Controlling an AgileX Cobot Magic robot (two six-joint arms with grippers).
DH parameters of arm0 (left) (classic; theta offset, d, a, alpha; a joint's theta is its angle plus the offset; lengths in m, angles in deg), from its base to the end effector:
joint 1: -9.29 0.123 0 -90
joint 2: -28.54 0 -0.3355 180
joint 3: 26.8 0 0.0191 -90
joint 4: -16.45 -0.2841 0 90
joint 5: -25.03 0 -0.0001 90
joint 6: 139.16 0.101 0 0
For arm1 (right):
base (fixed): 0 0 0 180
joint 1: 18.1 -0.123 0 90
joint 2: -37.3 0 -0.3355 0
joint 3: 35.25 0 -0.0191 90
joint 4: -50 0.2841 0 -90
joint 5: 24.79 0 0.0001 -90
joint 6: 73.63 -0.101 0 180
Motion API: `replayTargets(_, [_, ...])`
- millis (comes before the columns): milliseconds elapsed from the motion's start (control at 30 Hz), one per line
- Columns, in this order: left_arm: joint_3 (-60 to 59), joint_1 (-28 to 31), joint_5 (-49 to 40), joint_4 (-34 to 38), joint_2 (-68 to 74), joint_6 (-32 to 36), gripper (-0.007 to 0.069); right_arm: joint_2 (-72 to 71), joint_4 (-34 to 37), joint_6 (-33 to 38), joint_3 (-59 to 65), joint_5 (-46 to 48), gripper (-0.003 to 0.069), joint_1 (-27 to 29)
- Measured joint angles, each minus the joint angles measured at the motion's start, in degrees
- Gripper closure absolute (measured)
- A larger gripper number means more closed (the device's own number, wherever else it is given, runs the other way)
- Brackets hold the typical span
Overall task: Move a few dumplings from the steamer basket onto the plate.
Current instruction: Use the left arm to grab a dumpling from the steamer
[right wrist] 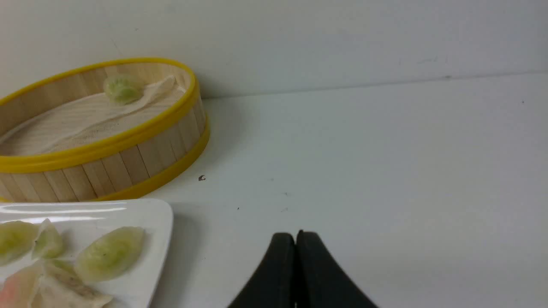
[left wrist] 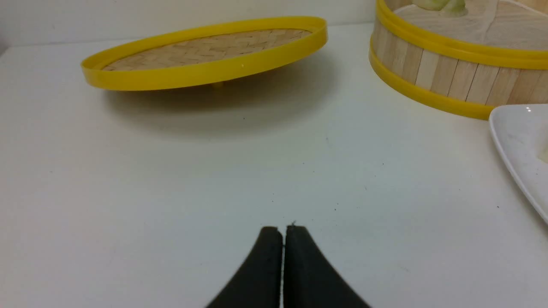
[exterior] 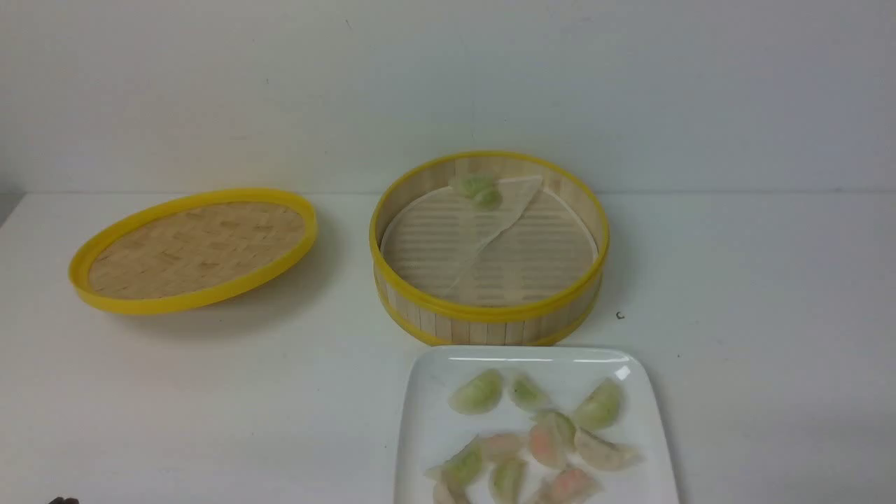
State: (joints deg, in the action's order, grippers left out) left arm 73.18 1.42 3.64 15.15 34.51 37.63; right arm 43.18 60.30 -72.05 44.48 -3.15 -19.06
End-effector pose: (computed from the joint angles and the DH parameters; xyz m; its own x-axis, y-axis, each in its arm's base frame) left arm 0.0444 -0.0053 0.1666 -0.3001 0.0063 -0.9539 0.1187 0.9925 -0.0308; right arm 0.0443 0.0074 0.1687 -0.2995 0.1340 -0.9446 -0.0384 0.9876 0.1523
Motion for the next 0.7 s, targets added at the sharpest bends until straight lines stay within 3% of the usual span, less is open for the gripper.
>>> replayTargets(367, [0.0,0.0,0.0,-0.06,0.0,0.0,0.0634,0.0,0.0,0.0,0.0,0.0,0.0674,0.0])
replayTargets(567, [-0.05,0.0,0.29,-5.22,0.0,-0.06,0.0634,0.0,0.0,0.0,0.0,0.0,0.0674,0.0])
replayTargets(700, [-0.03,0.0,3.23,-3.5,0.0,-4.1,0.0634,0.0,0.0,0.0,0.0,0.0,0.0674,0.0])
